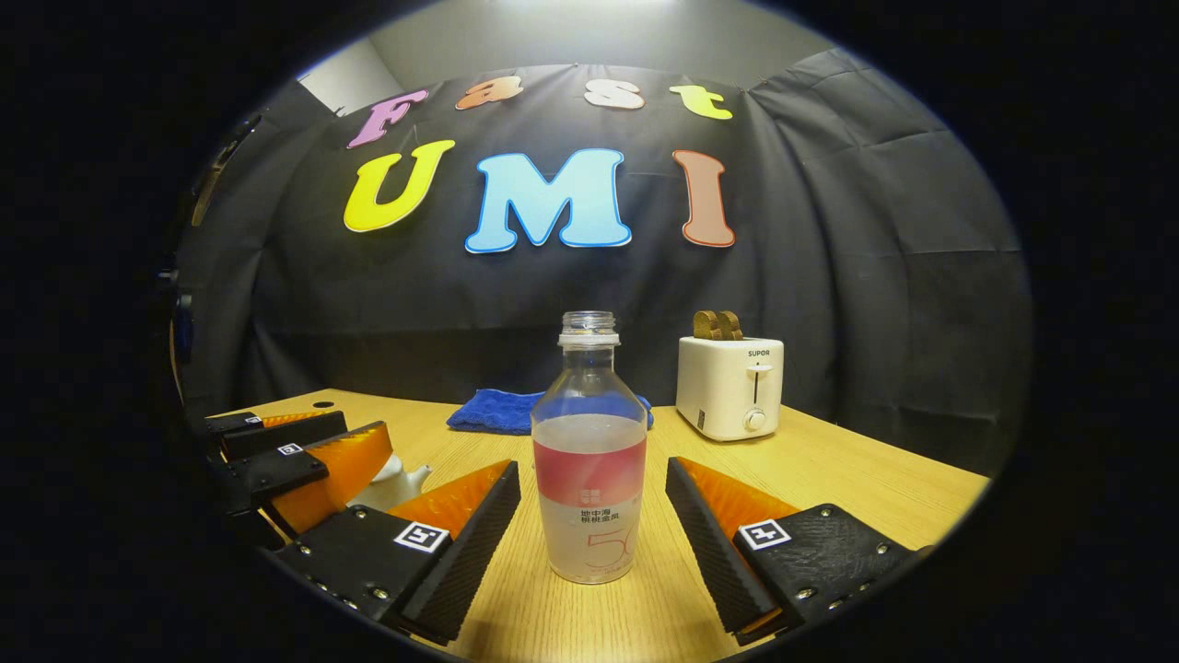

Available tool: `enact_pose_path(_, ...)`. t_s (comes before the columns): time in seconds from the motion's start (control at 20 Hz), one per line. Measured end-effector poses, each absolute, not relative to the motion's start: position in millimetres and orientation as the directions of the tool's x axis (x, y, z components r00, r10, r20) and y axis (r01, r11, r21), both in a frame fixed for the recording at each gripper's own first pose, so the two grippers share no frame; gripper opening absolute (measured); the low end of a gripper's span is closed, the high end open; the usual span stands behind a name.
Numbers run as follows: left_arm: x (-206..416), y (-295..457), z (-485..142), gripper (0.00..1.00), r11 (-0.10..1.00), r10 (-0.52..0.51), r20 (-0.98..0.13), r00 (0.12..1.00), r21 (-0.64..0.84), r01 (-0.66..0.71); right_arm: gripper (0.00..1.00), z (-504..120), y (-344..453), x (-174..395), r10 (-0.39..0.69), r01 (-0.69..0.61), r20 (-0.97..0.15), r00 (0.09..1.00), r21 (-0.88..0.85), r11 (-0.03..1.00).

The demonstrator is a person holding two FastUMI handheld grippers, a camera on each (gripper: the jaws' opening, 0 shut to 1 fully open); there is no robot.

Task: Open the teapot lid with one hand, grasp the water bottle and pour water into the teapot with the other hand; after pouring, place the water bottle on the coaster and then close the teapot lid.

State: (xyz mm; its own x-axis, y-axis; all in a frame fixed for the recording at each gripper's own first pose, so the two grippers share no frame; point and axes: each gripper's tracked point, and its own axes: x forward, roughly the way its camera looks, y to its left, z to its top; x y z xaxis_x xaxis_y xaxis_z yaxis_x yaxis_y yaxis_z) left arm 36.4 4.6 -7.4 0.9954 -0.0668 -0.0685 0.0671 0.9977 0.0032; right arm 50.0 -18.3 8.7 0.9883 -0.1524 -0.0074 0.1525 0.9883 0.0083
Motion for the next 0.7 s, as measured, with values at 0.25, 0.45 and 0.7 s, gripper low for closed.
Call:
enact_pose_path(0.25, 37, 5, -17, 0.68, 0.998, -0.067, -0.153, 0.986, -0.024, 0.064, 0.98, 8, -18, 50, -0.147, 0.147, -0.007, 0.989, 0.01, 0.989)
enact_pose_path(0.45, 43, 10, -23, 0.57, 0.999, -0.03, -0.178, 0.984, 0.018, 0.033, 0.98, 8, -18, 51, -0.142, 0.142, -0.011, 0.99, 0.009, 0.99)
enact_pose_path(0.7, 47, 15, -27, 0.53, 0.999, -0.021, -0.181, 0.983, 0.02, 0.025, 0.98, 9, -18, 50, -0.142, 0.142, -0.011, 0.99, 0.008, 0.99)
